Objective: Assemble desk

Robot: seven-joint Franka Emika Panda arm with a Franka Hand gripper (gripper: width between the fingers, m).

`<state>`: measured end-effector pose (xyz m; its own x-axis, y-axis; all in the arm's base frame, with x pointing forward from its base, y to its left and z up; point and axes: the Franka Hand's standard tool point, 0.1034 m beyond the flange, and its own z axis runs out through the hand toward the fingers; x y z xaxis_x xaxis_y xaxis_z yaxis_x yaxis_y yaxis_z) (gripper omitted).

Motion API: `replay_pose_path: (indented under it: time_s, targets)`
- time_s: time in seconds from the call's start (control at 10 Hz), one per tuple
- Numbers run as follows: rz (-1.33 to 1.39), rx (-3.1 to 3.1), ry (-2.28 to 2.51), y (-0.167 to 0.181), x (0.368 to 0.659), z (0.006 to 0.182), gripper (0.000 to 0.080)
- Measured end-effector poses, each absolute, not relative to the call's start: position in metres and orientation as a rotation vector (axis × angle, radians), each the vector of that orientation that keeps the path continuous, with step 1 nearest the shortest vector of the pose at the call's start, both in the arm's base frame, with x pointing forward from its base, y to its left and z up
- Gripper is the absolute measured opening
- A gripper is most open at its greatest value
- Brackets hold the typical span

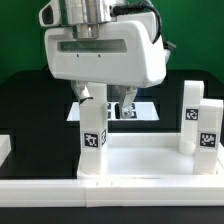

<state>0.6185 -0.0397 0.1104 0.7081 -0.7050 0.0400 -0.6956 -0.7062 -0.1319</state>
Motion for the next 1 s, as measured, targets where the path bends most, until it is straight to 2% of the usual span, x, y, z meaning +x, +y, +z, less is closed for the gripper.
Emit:
replay_pose_path:
  time_s: [0.1,0.2,0.3,0.5,0.7,1.0]
  targets:
    - [-0.137,-2.857,1.048,-0.041,0.619,0.111,0.0649]
    - [-0.166,-3.035,0.693,-0.047,0.634,0.120,0.0649]
    - [-0.193,-3.073,0.554,-0.049,0.641,0.123,0.0649]
    - [-0.199,-3.061,0.597,-0.049,0.641,0.123,0.0626]
    - [-0.197,-3.022,0.744,-0.049,0.641,0.123,0.0282]
    - [-0.188,-2.879,1.146,-0.052,0.640,0.123,0.0284]
